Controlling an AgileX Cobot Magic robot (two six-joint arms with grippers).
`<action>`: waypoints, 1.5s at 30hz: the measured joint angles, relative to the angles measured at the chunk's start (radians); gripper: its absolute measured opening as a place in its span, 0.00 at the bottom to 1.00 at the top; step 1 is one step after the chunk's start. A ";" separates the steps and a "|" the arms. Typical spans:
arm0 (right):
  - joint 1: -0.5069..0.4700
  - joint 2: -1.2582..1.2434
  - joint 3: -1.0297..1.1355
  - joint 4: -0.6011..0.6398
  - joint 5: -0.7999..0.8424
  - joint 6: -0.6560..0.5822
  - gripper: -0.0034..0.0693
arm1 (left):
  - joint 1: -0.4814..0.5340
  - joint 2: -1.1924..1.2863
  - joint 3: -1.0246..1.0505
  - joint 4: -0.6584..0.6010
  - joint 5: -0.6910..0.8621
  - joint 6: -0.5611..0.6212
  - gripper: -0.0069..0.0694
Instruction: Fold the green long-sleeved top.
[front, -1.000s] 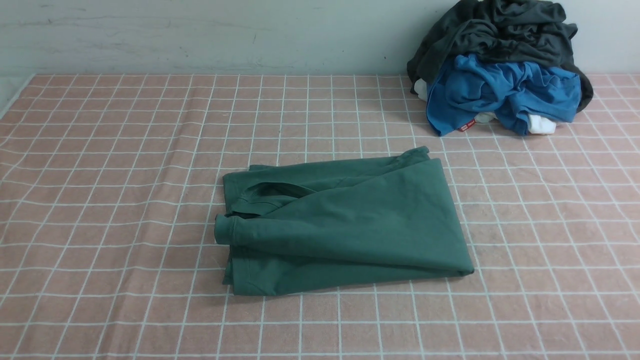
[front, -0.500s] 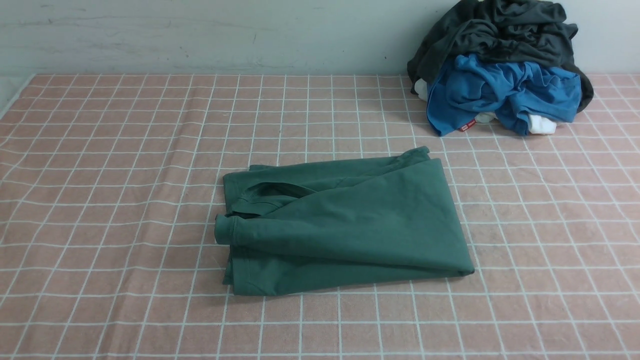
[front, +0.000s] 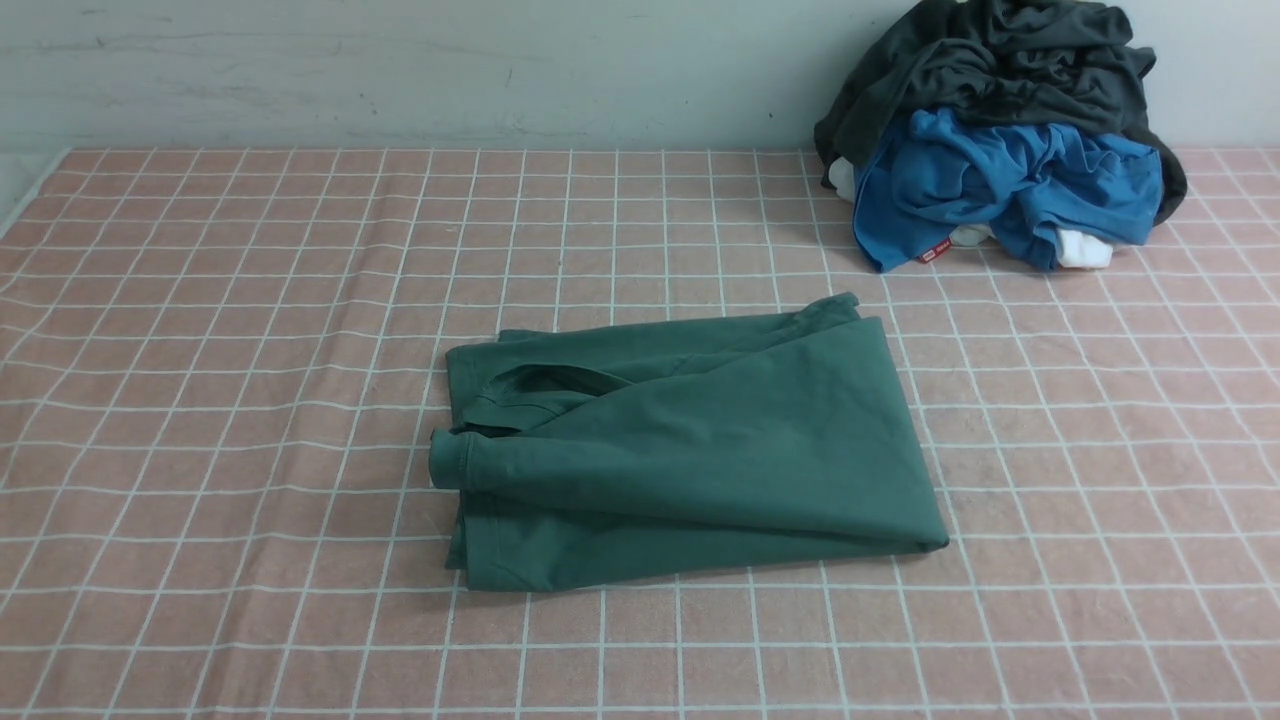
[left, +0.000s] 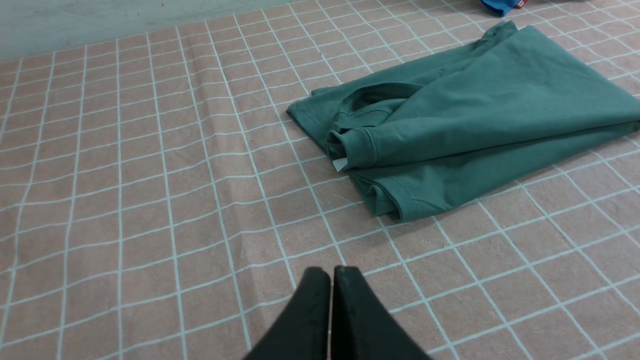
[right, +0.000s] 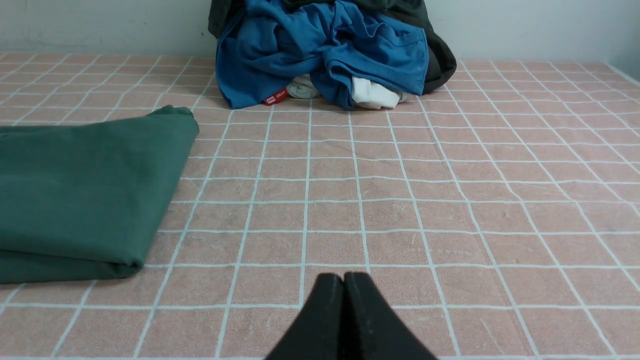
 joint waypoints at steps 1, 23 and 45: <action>0.000 0.000 0.000 0.000 0.001 0.000 0.04 | 0.000 0.000 0.019 0.004 -0.036 0.000 0.09; 0.000 0.000 0.000 -0.001 0.003 -0.001 0.04 | 0.271 -0.064 0.480 0.090 -0.527 -0.002 0.09; 0.000 0.000 -0.001 -0.001 0.003 -0.002 0.04 | 0.271 -0.064 0.477 0.086 -0.513 -0.002 0.09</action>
